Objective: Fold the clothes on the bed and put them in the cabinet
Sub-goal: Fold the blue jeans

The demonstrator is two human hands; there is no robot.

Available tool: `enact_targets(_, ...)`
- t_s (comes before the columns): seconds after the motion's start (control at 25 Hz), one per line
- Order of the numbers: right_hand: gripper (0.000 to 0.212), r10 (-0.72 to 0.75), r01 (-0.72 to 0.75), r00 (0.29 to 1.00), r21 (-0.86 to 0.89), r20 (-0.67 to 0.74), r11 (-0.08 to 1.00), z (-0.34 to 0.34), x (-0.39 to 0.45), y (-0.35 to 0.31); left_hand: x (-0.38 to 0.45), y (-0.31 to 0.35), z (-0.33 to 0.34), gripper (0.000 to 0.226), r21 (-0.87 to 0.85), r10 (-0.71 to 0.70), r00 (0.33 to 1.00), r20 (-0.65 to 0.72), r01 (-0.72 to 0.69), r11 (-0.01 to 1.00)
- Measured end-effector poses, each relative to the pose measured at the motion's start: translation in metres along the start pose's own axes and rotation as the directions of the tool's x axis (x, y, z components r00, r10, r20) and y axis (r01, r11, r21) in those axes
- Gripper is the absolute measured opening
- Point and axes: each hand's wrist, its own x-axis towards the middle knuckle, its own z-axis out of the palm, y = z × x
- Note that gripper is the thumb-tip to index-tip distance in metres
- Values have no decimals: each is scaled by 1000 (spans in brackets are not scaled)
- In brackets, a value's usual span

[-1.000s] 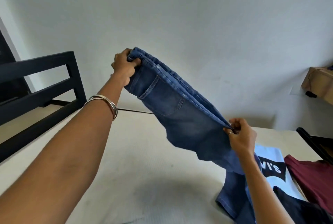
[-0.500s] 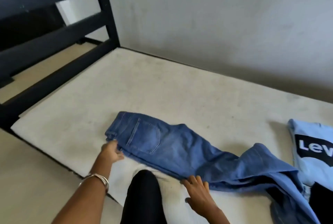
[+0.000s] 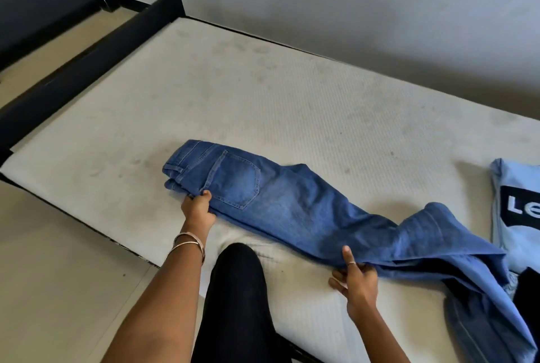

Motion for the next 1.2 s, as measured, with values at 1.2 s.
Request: enact_targets(1.2,67,-664,710,626,-51,-409,702,-169,-17,-79,-224,-194,142,22,304,-79,400,913,-797,-522)
